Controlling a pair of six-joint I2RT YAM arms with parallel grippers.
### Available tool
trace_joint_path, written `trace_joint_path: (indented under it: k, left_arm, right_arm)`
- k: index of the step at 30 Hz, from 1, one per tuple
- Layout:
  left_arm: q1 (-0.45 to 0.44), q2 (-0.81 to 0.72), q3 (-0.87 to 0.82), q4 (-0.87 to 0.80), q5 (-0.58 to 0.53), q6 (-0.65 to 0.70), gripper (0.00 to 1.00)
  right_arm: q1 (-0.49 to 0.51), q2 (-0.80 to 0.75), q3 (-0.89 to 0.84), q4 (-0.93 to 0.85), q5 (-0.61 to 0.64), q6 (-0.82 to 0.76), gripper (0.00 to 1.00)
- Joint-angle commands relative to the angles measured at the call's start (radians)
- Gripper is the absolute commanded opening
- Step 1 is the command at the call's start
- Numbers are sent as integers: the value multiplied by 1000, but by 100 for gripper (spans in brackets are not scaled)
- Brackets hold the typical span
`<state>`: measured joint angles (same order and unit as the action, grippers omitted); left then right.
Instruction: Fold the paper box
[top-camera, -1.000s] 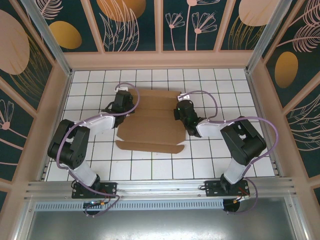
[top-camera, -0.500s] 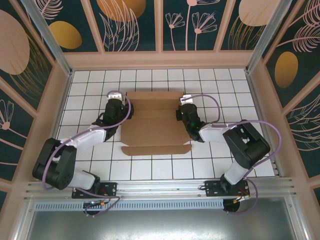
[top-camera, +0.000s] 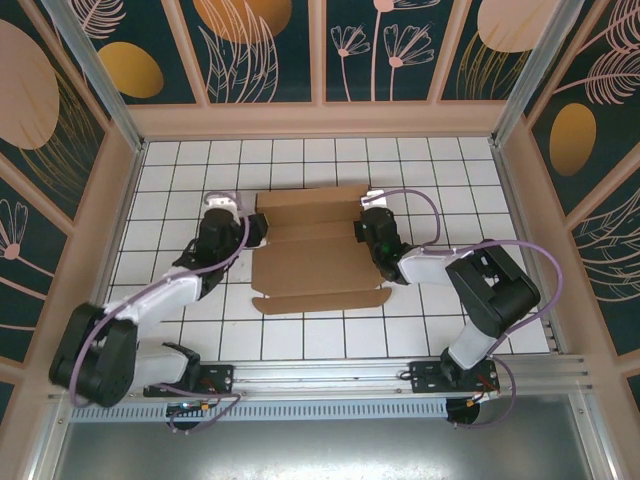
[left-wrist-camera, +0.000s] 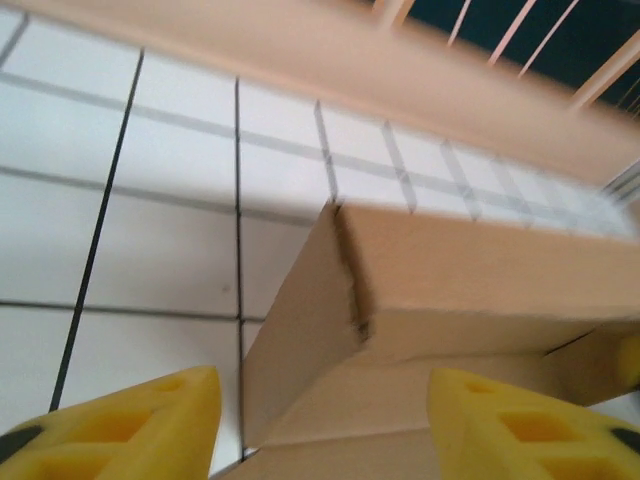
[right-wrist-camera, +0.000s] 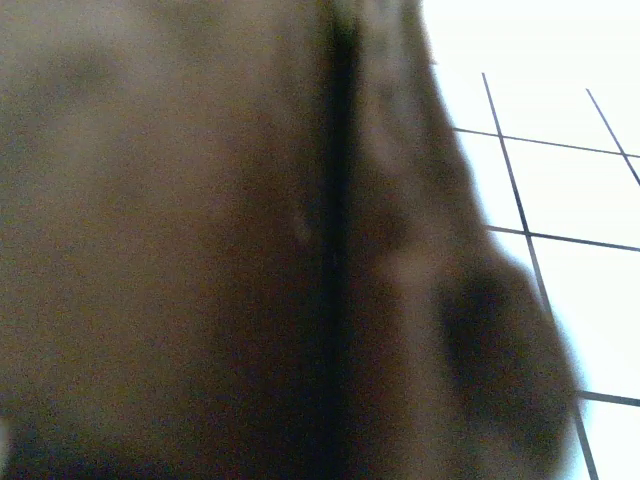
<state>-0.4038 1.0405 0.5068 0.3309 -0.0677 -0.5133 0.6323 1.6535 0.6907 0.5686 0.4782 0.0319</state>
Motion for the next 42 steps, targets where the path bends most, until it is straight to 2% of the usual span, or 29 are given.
trace_joint_path:
  k: [1,4,8,13,19,25,29,32,33,38,42]
  left_arm:
    - [10,-40,29,60,-29,-8,67]
    - [12,59,117,14,-6,2,72]
    - [22,206,196,-10,-22,-13,72]
    - [63,328,198,71,57,-69,69]
    - [72,408,155,142,143,-132,63]
    - [71,449,139,153,158,-149,50]
    - [72,464,179,98,147,-142,44]
    - [72,466,202,44,115,-126,43]
    - [72,466,211,26,104,-121,43]
    - [72,474,240,-12,98,-92,42]
    - [72,476,249,-12,115,-81,42]
  right_arm:
    - [5,20,4,6,31,-12,0]
    - [5,32,6,7,28,-12,0]
    - [1,37,10,3,22,-10,0]
    - [-7,46,-3,19,0,-7,0]
    - [-6,61,-19,25,-28,9,0]
    - [-9,34,-34,30,-69,9,1]
    - [-39,-21,-21,-5,-150,29,19]
    - [-58,-65,-11,-58,-236,45,48]
    - [-59,-78,-2,-98,-243,48,54]
    - [-57,-271,-62,-163,-262,58,67]
    - [-60,-386,-48,-222,-296,57,64]
